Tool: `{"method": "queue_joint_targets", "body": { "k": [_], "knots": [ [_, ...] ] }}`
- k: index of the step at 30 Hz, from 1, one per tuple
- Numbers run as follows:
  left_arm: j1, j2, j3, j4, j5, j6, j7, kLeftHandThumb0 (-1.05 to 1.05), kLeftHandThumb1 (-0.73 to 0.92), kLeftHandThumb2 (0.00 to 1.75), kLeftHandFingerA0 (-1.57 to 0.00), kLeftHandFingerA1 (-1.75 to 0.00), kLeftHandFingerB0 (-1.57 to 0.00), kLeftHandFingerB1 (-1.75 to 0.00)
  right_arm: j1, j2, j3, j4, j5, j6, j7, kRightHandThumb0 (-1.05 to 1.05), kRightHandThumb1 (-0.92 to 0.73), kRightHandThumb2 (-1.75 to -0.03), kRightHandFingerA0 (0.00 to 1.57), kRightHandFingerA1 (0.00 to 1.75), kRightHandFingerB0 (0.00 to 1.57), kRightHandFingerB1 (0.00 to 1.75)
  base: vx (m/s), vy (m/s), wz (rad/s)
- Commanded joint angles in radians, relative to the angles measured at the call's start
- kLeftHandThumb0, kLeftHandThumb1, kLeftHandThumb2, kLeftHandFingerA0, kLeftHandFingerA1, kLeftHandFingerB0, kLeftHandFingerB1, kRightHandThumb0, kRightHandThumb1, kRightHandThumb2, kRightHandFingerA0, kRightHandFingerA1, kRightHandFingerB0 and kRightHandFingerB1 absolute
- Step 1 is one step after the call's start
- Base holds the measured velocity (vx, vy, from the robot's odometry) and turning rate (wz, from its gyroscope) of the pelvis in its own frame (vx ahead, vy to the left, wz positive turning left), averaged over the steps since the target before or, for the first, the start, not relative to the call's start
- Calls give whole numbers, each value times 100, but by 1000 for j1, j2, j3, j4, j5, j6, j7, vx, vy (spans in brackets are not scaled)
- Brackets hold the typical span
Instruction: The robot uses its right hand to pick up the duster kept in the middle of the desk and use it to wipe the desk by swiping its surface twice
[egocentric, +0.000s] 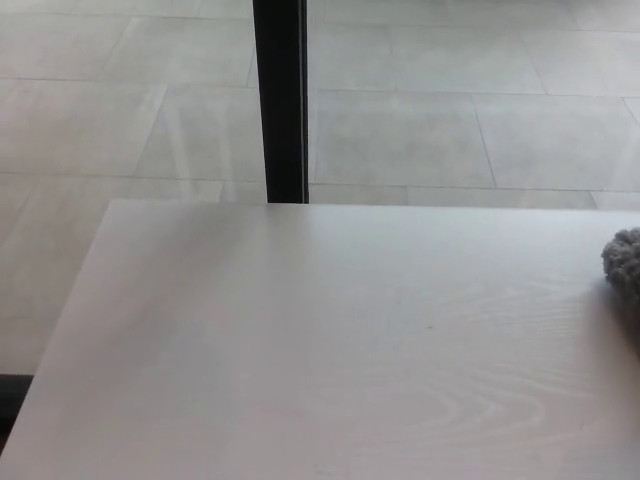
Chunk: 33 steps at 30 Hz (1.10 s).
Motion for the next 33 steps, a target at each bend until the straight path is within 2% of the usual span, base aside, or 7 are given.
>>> {"method": "queue_joint_targets", "body": {
  "k": [1, 4, 5, 8, 13, 15, 33],
  "knots": [
    [-8, 22, -4, 5, -5, -13, 4, -66, 72, 62, -39, -58, -44, -42, -18, 23, 41, -27, -3, -88, 0, -31, -62, -72, 84, 175, 55, 166, 0, 0, 0],
    [-12, 26, -1, 0, -9, -10, 0, -61, 56, 100, -37, -64, -35, -56, -47, 32, 58, -33, 0, -83, 43, -41, -51, -94, 113, 133, 76, 105, 0, 0, 0],
    [-13, 24, 2, -7, -14, -6, 4, -64, 72, 62, -40, -61, -44, -44, -60, 32, 60, -39, 8, -92, 82, -35, -70, -67, 82, 160, 73, 87, 0, 0, 0],
    [-14, 21, 8, -16, -24, -5, -10, -65, 72, 61, -40, -65, -47, -47, -94, 22, 74, -51, 13, -92, 220, -48, -77, -63, 77, 126, 39, 40, 0, 0, 0],
    [-22, 20, 10, -13, -25, 9, -2, -65, 69, 61, -44, -68, -50, -48, -141, 4, 96, -48, 11, -25, 432, -105, -72, -105, 0, 2, 0, 2, 0, 0, 0],
    [-16, 22, 6, -20, -21, -4, -10, -66, 70, 61, -42, -66, -47, -47, -177, -18, 92, -44, 20, -8, 521, -105, -82, -66, 0, 0, 0, 0, 0, 0, 0],
    [8, 17, 13, -9, -23, -12, -7, -64, 71, 61, -42, -62, -49, -45, -159, -251, -100, -228, 177, -60, 662, -105, -92, -75, 0, 0, 0, 0, 0, 0, 0]
  ]
}}
